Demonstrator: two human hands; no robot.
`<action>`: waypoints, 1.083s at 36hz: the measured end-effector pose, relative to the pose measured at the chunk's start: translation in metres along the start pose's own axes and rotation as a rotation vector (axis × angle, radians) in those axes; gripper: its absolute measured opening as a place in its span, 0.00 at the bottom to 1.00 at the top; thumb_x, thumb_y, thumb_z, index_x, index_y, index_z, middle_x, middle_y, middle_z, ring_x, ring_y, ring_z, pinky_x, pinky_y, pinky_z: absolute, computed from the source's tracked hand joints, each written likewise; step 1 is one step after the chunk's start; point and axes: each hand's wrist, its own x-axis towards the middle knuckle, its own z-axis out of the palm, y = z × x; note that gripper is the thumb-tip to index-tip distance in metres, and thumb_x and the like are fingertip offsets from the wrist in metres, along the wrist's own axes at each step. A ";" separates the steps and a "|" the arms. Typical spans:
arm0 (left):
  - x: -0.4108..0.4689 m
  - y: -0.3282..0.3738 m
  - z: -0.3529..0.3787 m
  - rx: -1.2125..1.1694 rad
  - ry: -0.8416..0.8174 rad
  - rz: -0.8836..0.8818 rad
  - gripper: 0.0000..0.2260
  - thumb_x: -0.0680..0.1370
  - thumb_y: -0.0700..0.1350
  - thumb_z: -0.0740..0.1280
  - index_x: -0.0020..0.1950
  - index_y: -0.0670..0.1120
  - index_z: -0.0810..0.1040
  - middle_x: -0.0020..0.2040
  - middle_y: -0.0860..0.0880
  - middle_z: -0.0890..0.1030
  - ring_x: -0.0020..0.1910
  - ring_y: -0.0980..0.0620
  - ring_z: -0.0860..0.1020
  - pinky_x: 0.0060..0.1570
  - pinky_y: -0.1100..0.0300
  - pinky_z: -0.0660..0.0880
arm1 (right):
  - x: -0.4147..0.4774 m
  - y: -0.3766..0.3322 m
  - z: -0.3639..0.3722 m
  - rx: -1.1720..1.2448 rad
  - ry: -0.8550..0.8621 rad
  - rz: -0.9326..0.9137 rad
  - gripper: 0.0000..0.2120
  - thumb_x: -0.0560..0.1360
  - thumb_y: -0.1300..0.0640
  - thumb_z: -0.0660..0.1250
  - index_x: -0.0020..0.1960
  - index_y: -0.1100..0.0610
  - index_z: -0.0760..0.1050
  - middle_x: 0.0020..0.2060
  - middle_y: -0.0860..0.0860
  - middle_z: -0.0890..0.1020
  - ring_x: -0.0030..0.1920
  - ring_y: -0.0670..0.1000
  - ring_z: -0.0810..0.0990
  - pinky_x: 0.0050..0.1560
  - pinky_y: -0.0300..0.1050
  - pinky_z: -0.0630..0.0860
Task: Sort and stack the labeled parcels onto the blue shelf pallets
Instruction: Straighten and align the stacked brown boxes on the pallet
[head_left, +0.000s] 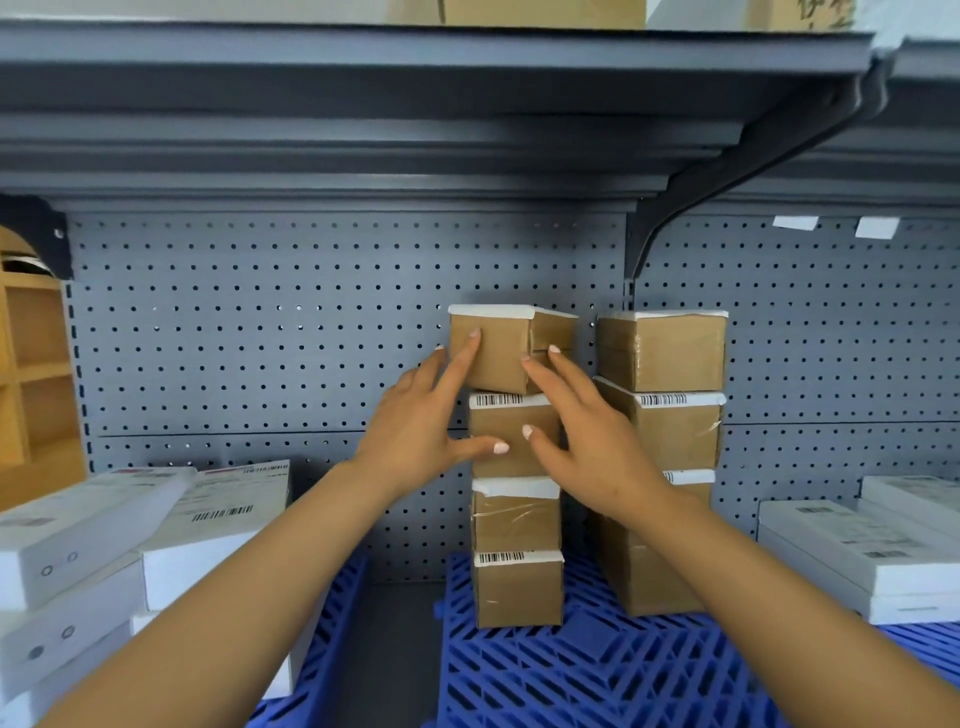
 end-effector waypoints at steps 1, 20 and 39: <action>0.000 0.002 0.001 -0.007 0.003 0.022 0.49 0.66 0.73 0.61 0.75 0.61 0.34 0.77 0.44 0.56 0.73 0.43 0.60 0.69 0.49 0.62 | 0.000 0.001 0.000 0.025 0.003 0.008 0.30 0.79 0.50 0.61 0.76 0.43 0.50 0.77 0.45 0.48 0.70 0.52 0.65 0.62 0.42 0.65; -0.007 0.009 0.012 0.148 0.075 0.045 0.42 0.74 0.61 0.67 0.79 0.54 0.46 0.76 0.42 0.59 0.73 0.41 0.62 0.69 0.47 0.61 | 0.010 0.013 0.001 -0.089 -0.045 0.040 0.33 0.79 0.47 0.60 0.77 0.44 0.47 0.77 0.51 0.53 0.74 0.53 0.56 0.69 0.49 0.63; -0.005 -0.005 0.032 0.052 0.083 0.066 0.43 0.75 0.57 0.68 0.76 0.60 0.37 0.78 0.46 0.56 0.72 0.44 0.64 0.66 0.44 0.67 | 0.006 0.021 0.009 -0.141 -0.021 -0.002 0.38 0.78 0.52 0.64 0.77 0.44 0.43 0.74 0.48 0.58 0.70 0.52 0.62 0.62 0.49 0.70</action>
